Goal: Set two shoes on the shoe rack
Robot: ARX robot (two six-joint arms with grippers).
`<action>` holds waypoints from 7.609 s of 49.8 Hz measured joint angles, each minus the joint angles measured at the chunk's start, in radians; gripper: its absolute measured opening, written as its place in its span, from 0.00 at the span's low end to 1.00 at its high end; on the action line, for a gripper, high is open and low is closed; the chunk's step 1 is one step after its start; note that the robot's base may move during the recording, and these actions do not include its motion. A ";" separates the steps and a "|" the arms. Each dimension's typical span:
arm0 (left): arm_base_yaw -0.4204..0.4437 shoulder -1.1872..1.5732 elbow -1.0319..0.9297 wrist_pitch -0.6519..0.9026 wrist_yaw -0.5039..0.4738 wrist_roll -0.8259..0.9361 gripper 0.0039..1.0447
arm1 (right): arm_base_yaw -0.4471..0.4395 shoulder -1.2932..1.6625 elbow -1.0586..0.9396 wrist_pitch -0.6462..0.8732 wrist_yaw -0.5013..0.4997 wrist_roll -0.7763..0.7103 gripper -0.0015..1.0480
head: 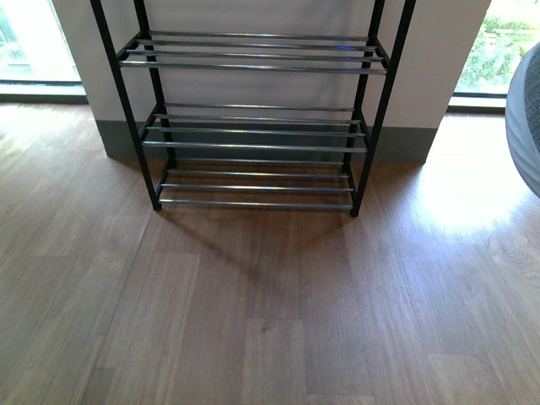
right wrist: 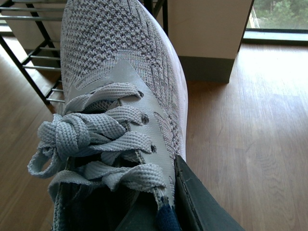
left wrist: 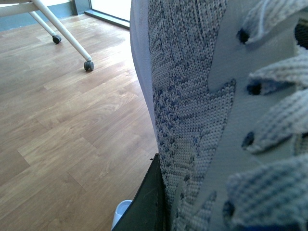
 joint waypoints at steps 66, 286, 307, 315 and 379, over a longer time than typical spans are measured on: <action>0.000 0.000 -0.001 0.000 0.002 0.000 0.04 | -0.002 -0.002 -0.002 0.001 0.002 0.000 0.02; 0.000 0.000 -0.006 0.001 -0.001 -0.003 0.04 | 0.000 -0.002 -0.002 0.001 0.003 0.000 0.02; 0.000 0.000 -0.006 0.001 -0.001 -0.003 0.04 | 0.000 -0.002 -0.002 0.001 0.003 0.000 0.02; 0.000 0.000 -0.006 0.000 -0.005 -0.003 0.04 | 0.000 -0.002 -0.002 0.001 0.002 0.000 0.02; -0.001 0.000 -0.006 0.001 -0.002 -0.003 0.04 | 0.376 0.601 0.662 -0.203 0.346 0.040 0.02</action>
